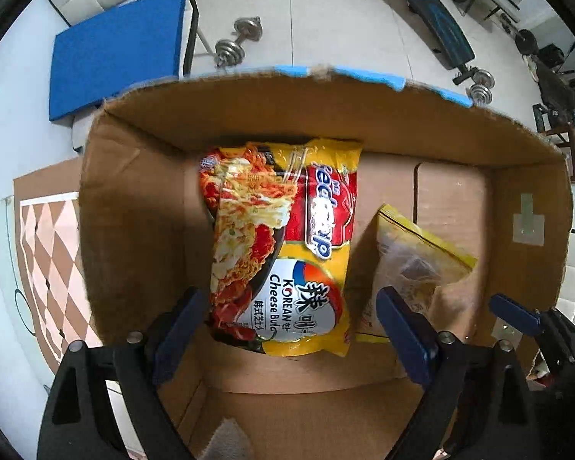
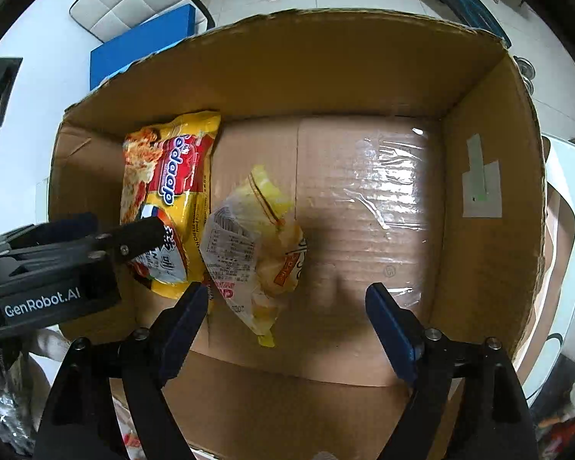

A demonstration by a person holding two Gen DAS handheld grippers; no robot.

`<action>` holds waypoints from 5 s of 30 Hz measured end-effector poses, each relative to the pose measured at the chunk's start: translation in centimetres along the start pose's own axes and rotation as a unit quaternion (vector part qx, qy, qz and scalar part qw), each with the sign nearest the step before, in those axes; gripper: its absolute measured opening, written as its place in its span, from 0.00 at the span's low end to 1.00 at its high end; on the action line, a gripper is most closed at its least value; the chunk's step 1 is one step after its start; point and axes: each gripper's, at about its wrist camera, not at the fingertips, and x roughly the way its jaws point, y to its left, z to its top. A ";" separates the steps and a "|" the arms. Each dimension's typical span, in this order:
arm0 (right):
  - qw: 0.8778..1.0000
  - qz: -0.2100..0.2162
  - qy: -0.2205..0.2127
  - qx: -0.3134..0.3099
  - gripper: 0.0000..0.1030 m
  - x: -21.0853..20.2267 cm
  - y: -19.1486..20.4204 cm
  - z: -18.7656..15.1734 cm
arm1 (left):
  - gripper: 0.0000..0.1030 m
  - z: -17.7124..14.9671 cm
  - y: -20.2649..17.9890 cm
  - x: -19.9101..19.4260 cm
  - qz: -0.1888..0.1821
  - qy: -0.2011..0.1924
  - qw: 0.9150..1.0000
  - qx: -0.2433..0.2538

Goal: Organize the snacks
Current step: 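Carry both packs into the cardboard box and open both tools, then grasp the red-white strip pack with the left tool while the right tool grasps the brown cracker pack, then lower both packs into the box and open both tools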

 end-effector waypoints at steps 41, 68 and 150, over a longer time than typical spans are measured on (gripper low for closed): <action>0.997 -0.015 0.050 0.052 0.94 7.7 6.7 -36.1 | 0.89 -40.3 15.0 5.4 0.034 -0.012 0.995 -0.092; 0.993 -0.089 0.060 0.045 0.62 13.4 10.3 -38.2 | 0.44 -44.5 12.4 13.2 0.033 0.040 0.995 -0.082; 0.997 -0.058 0.018 0.049 0.92 0.0 -0.8 -6.2 | 0.85 -7.5 3.6 2.2 -0.031 0.044 0.997 -0.051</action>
